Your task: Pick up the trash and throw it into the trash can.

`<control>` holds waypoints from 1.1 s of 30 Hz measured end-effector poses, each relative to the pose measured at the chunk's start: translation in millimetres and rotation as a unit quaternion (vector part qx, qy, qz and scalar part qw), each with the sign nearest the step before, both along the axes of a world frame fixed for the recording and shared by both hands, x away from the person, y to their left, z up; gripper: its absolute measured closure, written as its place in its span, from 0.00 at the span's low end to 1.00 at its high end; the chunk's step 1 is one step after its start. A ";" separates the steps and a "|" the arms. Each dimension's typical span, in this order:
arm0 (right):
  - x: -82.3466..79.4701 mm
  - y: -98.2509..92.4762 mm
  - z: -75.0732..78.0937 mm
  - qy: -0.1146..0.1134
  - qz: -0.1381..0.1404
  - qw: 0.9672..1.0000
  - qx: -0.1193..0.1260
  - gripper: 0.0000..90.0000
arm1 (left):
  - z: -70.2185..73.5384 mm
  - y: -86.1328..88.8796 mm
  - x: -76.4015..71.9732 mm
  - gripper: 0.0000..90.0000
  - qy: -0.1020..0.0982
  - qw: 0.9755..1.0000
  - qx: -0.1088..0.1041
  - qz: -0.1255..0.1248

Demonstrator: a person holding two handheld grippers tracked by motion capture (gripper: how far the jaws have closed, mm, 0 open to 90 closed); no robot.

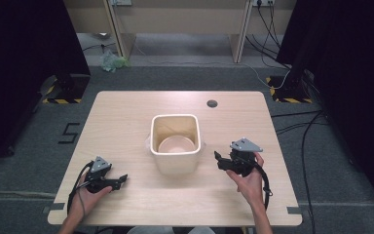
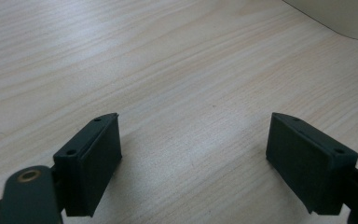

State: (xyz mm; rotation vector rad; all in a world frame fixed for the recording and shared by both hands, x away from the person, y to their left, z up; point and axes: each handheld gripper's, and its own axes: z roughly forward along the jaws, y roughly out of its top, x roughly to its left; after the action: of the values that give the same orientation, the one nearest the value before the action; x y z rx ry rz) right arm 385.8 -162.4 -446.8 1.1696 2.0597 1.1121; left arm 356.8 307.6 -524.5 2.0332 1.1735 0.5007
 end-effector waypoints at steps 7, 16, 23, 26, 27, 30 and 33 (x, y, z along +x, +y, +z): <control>-1.4 1.0 -6.8 0.008 0.003 1.000 -0.005 0.28 | 0.0 0.1 0.0 0.19 0.000 1.000 0.001 0.000; -6.3 -1.8 -16.4 0.022 0.000 1.000 -0.012 0.28 | 0.0 0.0 0.0 0.19 0.000 1.000 0.000 0.000; -8.9 -4.5 -24.0 0.033 -0.004 0.999 -0.015 0.28 | 0.0 0.0 0.0 0.19 0.000 1.000 0.000 0.000; -10.6 -6.9 -28.9 0.037 -0.006 0.999 -0.017 0.28 | 0.0 0.0 0.0 0.19 0.000 1.000 0.000 0.000; -10.6 -6.9 -28.9 0.037 -0.006 0.999 -0.017 0.28 | 0.1 0.1 0.0 0.19 0.000 1.000 0.001 -0.001; -12.7 -10.5 -33.1 0.043 -0.010 0.999 -0.016 0.28 | 0.0 0.0 0.0 0.19 0.000 1.000 0.000 0.000; -13.7 -12.3 -34.4 0.045 -0.011 0.999 -0.017 0.28 | 0.0 0.0 0.0 0.19 0.000 1.000 0.000 0.000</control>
State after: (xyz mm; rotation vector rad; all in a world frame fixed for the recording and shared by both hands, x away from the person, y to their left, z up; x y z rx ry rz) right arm 372.1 -174.8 -481.2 1.2435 2.1187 1.0270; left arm 356.8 307.6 -524.5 2.0330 1.1736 0.5007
